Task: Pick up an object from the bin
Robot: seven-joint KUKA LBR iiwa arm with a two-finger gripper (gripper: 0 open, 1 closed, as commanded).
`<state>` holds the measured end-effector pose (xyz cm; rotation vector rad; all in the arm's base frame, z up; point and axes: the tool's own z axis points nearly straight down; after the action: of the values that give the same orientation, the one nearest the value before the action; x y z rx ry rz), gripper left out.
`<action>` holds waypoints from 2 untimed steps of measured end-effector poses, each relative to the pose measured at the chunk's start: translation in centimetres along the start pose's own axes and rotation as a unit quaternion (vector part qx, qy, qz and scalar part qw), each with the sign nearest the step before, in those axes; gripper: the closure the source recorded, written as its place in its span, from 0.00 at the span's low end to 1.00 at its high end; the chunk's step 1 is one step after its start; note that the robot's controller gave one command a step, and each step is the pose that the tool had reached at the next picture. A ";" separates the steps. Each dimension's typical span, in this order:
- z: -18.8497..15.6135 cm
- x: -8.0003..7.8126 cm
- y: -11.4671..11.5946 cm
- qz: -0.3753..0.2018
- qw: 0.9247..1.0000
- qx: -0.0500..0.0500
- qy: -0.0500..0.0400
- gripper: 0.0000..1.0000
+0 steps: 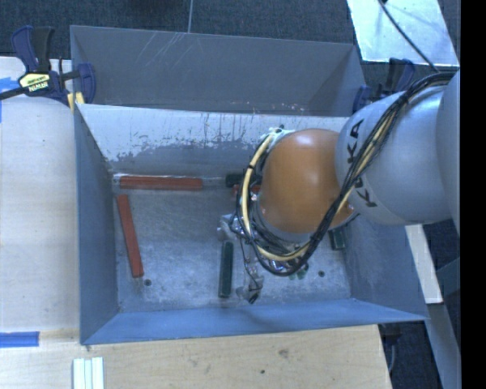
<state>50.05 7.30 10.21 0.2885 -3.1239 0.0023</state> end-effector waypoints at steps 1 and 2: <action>3.1 -1.5 2.1 -0.230 0.973 0.000 -0.004 0.00; 3.0 -1.6 2.1 -0.229 0.973 -0.001 -0.004 1.00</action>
Offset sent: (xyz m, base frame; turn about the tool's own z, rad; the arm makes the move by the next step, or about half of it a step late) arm 0.0105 0.0229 -0.0307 -0.4658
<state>51.19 9.63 7.21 0.9983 -2.9829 -0.0023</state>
